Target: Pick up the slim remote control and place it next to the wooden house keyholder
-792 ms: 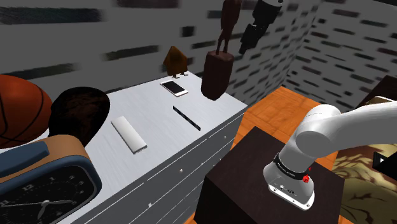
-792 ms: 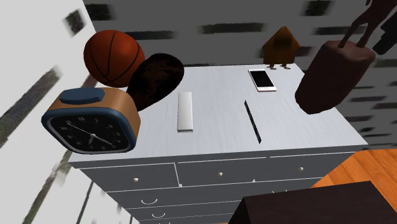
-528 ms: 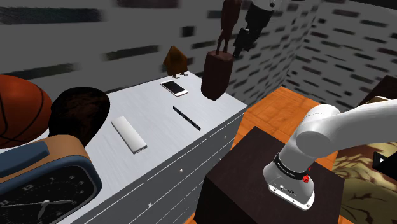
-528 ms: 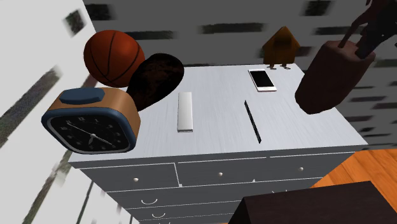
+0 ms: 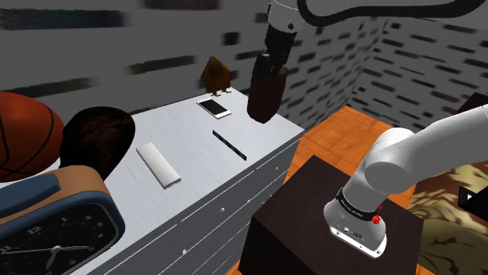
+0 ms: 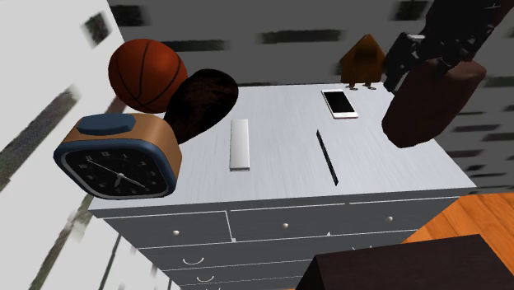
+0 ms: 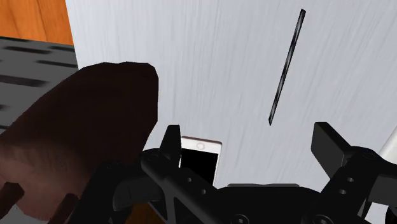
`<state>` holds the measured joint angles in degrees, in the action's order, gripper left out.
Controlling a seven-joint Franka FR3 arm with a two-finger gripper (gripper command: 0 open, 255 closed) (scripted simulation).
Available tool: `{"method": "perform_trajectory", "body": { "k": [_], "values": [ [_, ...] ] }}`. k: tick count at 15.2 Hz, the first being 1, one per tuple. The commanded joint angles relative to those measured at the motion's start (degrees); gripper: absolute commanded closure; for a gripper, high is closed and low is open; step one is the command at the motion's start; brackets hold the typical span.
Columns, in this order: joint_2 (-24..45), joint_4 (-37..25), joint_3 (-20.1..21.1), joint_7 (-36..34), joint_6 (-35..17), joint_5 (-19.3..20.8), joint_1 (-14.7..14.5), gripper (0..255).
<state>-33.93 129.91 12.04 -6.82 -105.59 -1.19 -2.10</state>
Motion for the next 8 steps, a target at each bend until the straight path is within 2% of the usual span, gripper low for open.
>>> {"method": "perform_trajectory", "body": {
  "k": [1, 8],
  "values": [
    [2.66, -0.43, 1.83, -2.03, -1.68, -0.47, -0.36, 0],
    [14.82, -5.04, 8.30, -9.53, -7.07, -0.08, -1.05, 0]
  ]
}}
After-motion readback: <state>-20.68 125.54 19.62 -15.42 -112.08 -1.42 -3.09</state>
